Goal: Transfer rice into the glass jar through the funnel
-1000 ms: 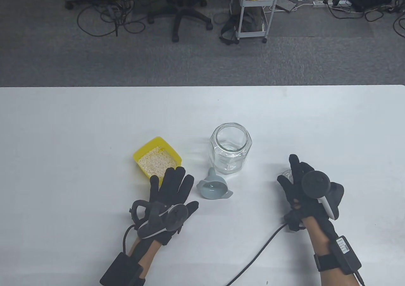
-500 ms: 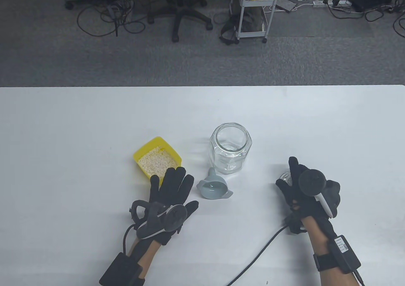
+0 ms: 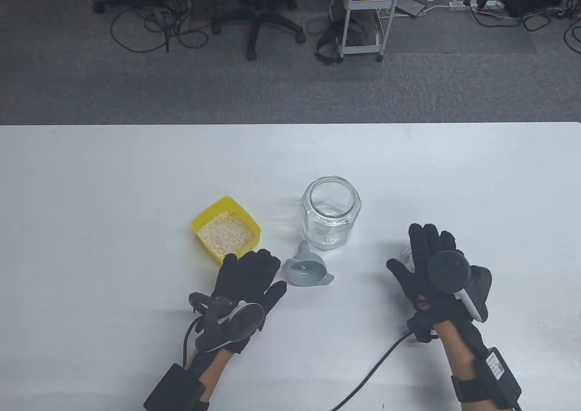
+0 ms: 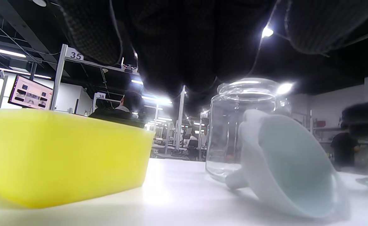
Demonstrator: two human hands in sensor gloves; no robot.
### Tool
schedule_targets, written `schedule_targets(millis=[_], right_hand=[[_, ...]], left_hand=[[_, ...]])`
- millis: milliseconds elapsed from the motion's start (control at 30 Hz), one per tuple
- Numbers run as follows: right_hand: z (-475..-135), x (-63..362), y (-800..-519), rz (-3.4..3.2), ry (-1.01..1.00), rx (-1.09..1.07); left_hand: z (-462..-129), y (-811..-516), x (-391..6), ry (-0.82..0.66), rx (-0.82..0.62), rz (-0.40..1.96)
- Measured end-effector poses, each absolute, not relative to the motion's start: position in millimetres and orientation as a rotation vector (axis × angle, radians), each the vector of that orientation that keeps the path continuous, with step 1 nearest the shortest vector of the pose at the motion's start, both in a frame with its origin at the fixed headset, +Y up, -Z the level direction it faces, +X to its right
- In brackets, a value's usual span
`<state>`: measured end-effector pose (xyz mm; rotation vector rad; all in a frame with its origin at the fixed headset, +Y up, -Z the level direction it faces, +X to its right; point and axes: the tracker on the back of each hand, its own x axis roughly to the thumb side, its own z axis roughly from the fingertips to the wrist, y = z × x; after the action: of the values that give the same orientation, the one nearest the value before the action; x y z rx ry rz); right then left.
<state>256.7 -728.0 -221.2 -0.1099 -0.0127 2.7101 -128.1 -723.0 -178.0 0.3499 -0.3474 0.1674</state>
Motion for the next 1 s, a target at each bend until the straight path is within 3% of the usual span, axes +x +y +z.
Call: schedule_targets(millis=[233, 400, 567, 900, 1000], right_hand=[[-220.2, 247.1, -734.4, 2.767, 0.059, -0.061], [-220.4, 246.3, -736.3, 2.77, 0.076, -0.048], [-220.0, 248.5, -736.0, 2.755, 0.089, -0.053], [-222.0, 251.8, -733.0, 2.742, 0.049, -0.058], [-222.6, 252.1, -733.3, 2.746, 0.046, -0.054]], left_hand=[[-189.3, -719.0, -125.1, -0.281, 0.278, 0.076], [-207.0, -707.4, -97.4, -0.242, 0.117, -0.041], [-227.7, -715.0, -79.7, -0.173, -0.008, -0.111], [-228.6, -725.5, -72.9, -0.212, 0.047, -0.066], [-219.0, -717.9, -72.8, -0.257, 0.129, -0.043]])
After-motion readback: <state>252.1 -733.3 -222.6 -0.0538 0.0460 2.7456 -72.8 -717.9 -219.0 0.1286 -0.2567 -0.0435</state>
